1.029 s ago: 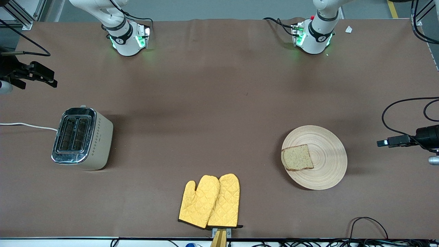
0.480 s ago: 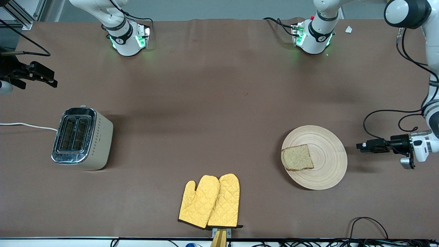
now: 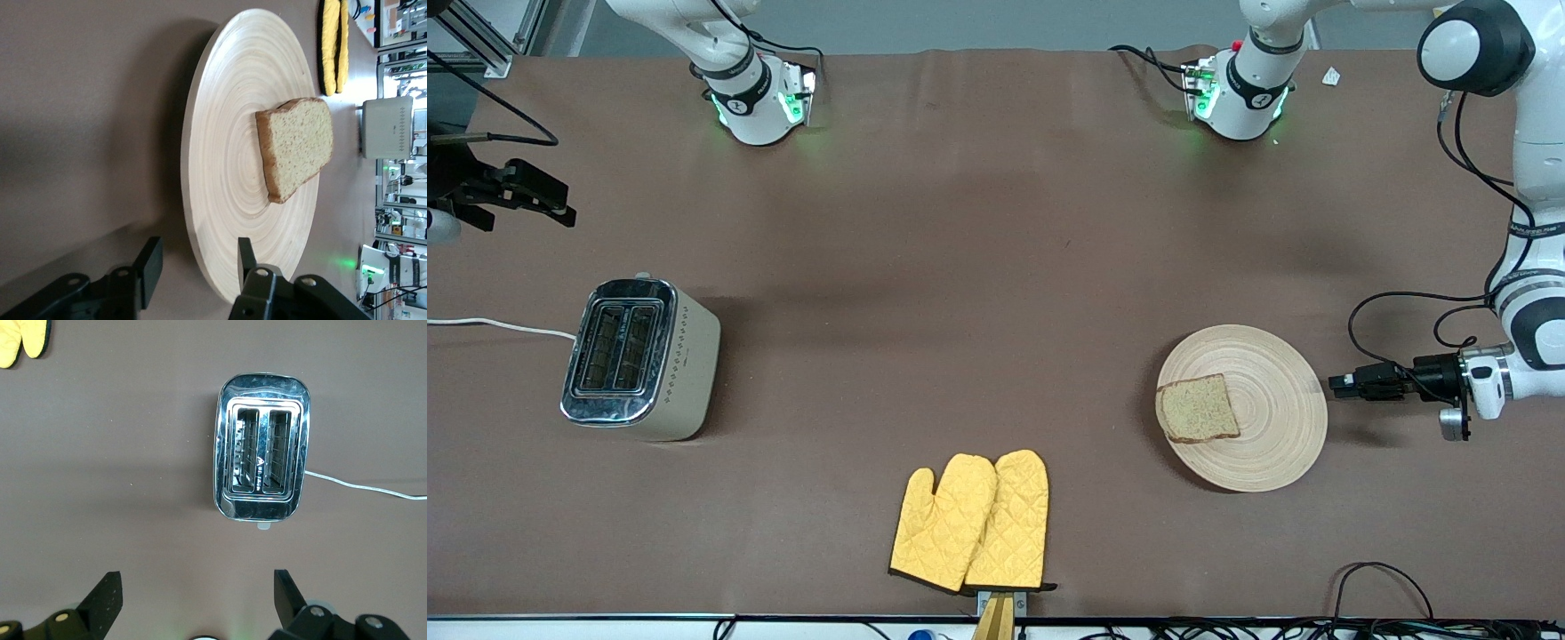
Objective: Move plate and put bread in toaster
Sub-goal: 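Reach the left gripper to the wooden plate rim and grip it, then drag the plate with the left gripper while the right gripper approaches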
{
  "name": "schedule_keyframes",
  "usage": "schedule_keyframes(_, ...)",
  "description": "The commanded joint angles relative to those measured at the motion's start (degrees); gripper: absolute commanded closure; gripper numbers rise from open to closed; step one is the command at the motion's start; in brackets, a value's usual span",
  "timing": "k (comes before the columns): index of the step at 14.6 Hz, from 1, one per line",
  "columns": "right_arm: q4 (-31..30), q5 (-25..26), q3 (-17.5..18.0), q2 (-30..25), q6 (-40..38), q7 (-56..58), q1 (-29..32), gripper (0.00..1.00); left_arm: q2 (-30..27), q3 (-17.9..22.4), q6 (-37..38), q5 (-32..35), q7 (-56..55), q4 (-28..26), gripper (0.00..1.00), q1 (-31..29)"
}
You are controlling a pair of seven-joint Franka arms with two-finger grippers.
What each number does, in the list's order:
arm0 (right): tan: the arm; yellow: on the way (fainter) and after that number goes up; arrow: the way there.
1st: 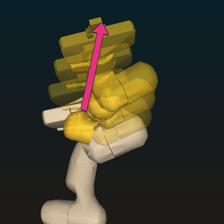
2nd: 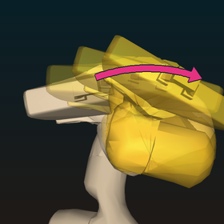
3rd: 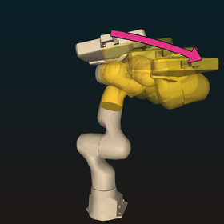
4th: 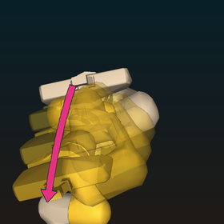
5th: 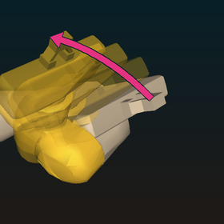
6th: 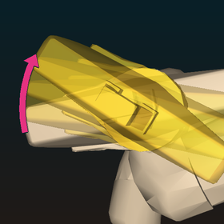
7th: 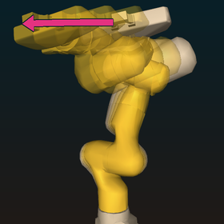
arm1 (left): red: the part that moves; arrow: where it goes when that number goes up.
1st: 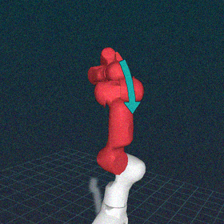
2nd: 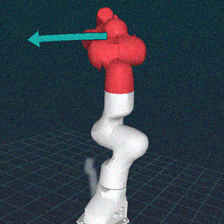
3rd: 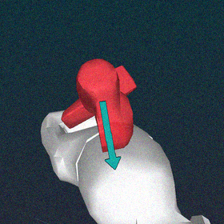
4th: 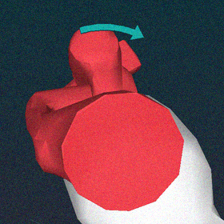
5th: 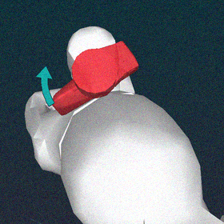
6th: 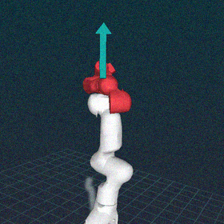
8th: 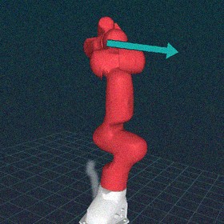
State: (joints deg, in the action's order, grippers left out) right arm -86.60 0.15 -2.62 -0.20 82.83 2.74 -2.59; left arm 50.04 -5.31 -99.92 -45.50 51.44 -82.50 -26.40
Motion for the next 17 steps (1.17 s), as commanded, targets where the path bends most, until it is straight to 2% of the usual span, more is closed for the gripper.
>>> schedule_keyframes(1,-1.38,-0.86,0.16,-1.38,0.57,-0.54,0.22,0.00,1.11,-0.40,0.69,-3.00,0.94,1.20,0.48,0.12)
schedule_keyframes(7,-1.30,-0.94,0.16,-1.29,0.57,-0.54,-0.04,0.00,3.48,-0.49,-1.23,-5.82,1.29,1.38,0.50,1.61)
schedule_keyframes(9,-1.30,-0.94,0.16,-1.29,0.57,-0.54,-0.04,0.00,3.57,-0.49,-1.77,-6.18,1.21,1.38,0.57,2.14)
schedule_keyframes(12,-1.30,-0.94,0.16,-1.29,0.66,-0.54,-0.05,0.00,3.66,-0.40,-1.86,-6.09,0.94,1.47,0.73,3.02)
schedule_keyframes(14,-1.30,-0.94,0.16,-1.29,0.66,-0.54,-0.04,0.00,4.36,-0.49,-1.86,-6.09,1.03,1.47,0.78,3.02)
schedule_keyframes(17,-1.30,-0.94,0.16,-1.29,0.66,-0.54,0.04,0.00,4.10,-0.49,-1.86,-6.09,0.68,1.64,0.94,3.73)
